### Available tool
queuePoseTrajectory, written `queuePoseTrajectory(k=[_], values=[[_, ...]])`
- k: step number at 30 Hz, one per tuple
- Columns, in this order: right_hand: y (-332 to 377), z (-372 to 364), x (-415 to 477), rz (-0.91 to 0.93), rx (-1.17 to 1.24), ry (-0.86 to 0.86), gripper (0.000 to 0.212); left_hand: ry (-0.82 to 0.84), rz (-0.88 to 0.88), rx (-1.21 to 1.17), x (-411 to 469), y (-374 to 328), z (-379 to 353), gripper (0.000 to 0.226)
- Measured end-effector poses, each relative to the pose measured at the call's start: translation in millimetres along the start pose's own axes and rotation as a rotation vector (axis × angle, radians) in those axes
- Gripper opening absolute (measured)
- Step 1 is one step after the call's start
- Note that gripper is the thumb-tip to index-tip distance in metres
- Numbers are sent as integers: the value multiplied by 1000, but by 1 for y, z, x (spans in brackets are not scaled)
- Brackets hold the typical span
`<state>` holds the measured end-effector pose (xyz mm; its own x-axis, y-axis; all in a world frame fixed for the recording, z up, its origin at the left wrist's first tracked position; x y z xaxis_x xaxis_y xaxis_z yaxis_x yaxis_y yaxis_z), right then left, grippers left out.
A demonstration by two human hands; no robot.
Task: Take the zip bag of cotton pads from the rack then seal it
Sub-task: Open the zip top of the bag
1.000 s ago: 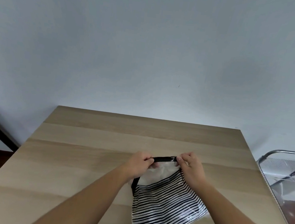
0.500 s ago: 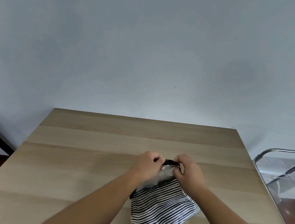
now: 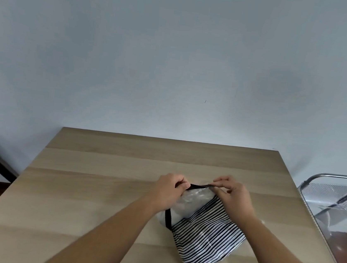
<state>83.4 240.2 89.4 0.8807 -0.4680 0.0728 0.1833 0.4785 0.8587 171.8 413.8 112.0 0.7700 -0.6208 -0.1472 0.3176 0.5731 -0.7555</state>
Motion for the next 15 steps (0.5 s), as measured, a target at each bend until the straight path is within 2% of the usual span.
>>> queuePoseTrajectory(k=[4,9,11,15], values=[[10,12,14,-17,-4,156,6,-10,-45,29,2,2,5,19],[21,19,22,-39,89,255,22,-42,-79,71,5,3,6,23],[25,17,23,-33,101,245,26,-67,-60,9,5,2,5,22],[25,14,21,20,39,131,18,-128,-30,-93,6,-9,-4,16]])
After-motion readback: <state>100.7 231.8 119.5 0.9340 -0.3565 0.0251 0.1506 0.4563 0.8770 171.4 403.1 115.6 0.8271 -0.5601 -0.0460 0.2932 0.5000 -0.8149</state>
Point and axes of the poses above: each hand's wrist, its own x-axis towards the middle knuckle, its own z-axis out of the back of the hand, y = z × x, the point moved 2 cm from there along x, towards the middle knuckle
